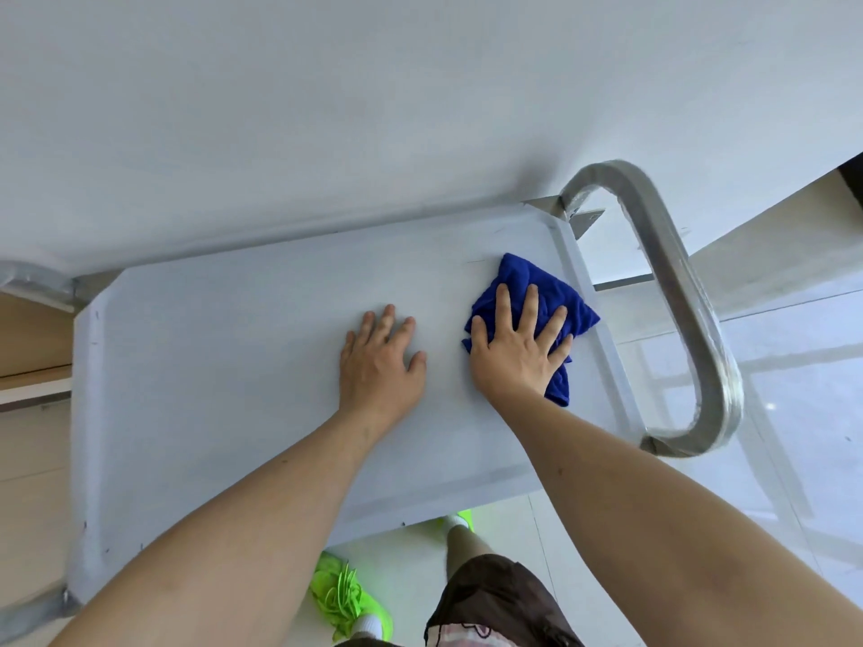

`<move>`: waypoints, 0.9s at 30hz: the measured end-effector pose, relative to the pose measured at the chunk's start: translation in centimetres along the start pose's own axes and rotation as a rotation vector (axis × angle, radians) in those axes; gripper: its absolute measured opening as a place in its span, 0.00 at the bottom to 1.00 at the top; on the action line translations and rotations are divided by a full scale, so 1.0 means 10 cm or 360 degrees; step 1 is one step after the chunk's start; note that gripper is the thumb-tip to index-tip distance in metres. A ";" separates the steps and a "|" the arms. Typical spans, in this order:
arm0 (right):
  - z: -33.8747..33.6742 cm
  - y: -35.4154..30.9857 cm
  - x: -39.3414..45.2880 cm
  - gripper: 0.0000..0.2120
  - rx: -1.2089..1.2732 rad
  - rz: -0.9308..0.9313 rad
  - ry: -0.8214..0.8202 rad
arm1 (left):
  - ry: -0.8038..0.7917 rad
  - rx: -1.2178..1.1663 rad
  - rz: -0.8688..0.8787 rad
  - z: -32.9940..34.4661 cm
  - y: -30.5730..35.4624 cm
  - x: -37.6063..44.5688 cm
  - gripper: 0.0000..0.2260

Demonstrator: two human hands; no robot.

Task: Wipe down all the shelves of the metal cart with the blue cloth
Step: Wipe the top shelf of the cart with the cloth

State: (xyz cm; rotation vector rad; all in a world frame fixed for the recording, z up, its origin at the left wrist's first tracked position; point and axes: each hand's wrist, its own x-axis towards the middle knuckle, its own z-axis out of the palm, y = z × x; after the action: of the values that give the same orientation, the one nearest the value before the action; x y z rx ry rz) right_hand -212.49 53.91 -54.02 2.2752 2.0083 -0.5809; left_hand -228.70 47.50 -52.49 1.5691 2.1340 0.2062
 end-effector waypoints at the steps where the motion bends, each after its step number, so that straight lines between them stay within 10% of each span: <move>1: 0.03 -0.06 -0.07 0.29 -0.0006 -0.0008 -0.0011 | 0.0029 -0.0067 0.0009 -0.03 -0.04 -0.03 0.24; 27: 1.28 -2.59 -2.26 0.29 -0.0353 -0.1253 -0.0299 | 0.0637 -0.0322 -0.0739 -0.72 -2.55 -1.99 0.27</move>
State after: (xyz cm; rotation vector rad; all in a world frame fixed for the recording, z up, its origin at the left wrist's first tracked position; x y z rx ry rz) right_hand -242.54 32.93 -53.52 1.2008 2.6539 -0.5309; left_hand -249.34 21.66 -50.44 0.9406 2.6165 0.5948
